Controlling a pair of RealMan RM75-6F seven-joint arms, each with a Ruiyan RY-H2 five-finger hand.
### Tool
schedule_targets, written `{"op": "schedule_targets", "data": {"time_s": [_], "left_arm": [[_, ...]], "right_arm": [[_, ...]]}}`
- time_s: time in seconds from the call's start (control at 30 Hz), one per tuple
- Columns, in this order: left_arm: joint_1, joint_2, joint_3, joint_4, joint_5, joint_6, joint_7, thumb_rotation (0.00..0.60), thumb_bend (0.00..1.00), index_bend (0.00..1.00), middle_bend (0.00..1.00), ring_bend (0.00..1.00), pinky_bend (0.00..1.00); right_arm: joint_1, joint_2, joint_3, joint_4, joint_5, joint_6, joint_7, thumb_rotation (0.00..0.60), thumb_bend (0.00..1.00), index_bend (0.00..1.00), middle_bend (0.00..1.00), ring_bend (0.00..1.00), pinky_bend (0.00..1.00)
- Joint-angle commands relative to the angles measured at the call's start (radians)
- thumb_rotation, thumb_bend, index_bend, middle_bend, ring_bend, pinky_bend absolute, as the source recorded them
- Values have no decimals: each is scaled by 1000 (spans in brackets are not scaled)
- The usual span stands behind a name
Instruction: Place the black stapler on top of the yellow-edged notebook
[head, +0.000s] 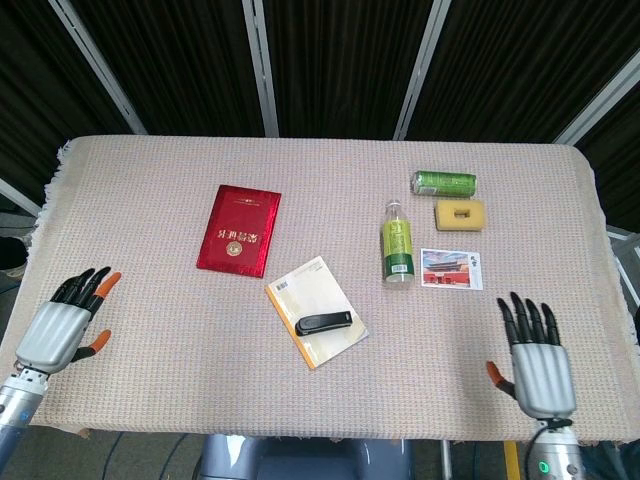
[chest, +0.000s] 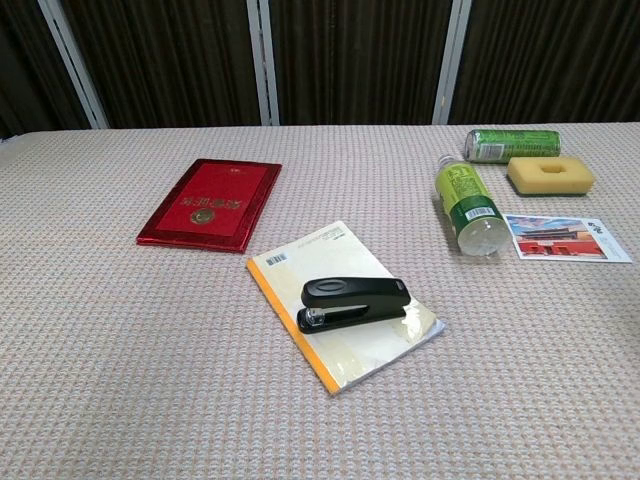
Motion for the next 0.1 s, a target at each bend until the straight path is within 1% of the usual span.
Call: {"op": "schedule_targets", "data": {"time_s": [0.03, 0.1], "left_arm": [[8, -1, 2, -2, 17, 13, 4, 600, 327, 0, 0, 0, 123], [9, 0, 5, -1, 24, 13, -1, 600, 327, 0, 0, 0, 123]], "right_arm": [[-151, 99, 18, 158, -25, 3, 197, 600, 193, 0, 0, 0, 0], [-168, 107, 27, 151, -35, -14, 204, 600, 193, 0, 0, 0, 0]]}}
